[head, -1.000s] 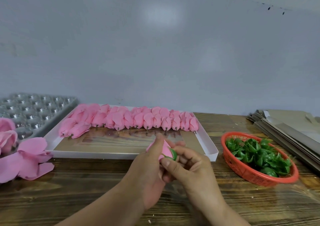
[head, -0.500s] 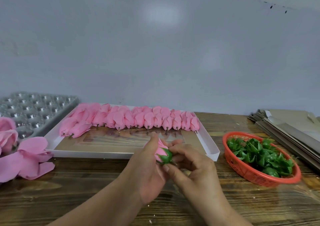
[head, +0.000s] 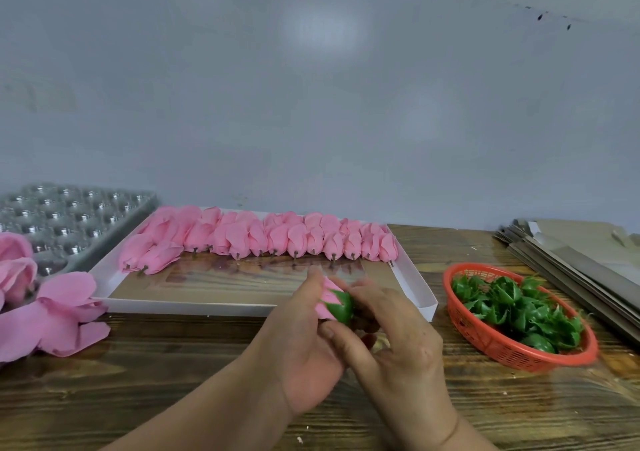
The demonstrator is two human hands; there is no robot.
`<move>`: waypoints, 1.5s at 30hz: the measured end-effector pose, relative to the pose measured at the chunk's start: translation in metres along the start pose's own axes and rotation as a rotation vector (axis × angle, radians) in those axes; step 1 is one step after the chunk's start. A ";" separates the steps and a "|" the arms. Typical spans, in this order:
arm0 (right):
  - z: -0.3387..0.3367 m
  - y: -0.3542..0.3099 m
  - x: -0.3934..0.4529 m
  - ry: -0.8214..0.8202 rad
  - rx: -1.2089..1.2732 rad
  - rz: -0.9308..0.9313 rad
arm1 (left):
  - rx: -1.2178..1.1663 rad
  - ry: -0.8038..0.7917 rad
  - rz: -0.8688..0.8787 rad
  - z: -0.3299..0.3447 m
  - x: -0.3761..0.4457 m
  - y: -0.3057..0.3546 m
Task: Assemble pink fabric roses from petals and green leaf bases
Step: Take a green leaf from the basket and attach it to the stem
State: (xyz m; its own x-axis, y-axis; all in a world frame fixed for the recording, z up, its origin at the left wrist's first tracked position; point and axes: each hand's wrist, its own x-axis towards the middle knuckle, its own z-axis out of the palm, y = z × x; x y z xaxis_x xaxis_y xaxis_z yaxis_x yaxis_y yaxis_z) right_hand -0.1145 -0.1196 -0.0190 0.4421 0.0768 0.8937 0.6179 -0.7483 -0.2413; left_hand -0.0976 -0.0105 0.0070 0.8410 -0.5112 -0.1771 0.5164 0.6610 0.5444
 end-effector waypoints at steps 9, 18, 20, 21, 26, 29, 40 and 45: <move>-0.002 0.004 0.000 -0.163 -0.057 -0.161 | -0.001 0.070 -0.041 -0.011 0.003 0.006; 0.007 0.005 -0.007 -0.123 0.303 0.271 | 0.130 0.056 0.012 -0.010 0.001 -0.001; 0.007 0.004 -0.008 -0.134 0.434 0.455 | 0.123 0.051 0.018 -0.011 0.002 -0.003; 0.008 0.004 -0.008 -0.132 0.475 0.508 | 0.117 0.045 0.022 -0.011 0.002 -0.004; 0.006 0.000 -0.008 -0.154 0.261 0.290 | 0.122 -0.008 0.015 -0.015 0.006 -0.006; 0.004 0.000 -0.006 -0.124 0.193 0.237 | 0.119 -0.087 0.000 -0.015 0.007 -0.004; -0.002 -0.001 -0.001 -0.158 0.618 0.596 | 0.321 -0.191 0.065 -0.021 0.012 -0.005; -0.001 -0.003 0.000 -0.154 0.656 0.626 | 0.333 -0.156 0.049 -0.020 0.011 -0.003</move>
State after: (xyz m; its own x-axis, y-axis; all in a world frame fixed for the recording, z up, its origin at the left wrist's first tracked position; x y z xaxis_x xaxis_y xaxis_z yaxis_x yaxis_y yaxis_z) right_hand -0.1168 -0.1185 -0.0174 0.8731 -0.0946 0.4783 0.4604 -0.1628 -0.8726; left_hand -0.0874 -0.0074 -0.0129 0.8153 -0.5782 -0.0314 0.3741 0.4845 0.7908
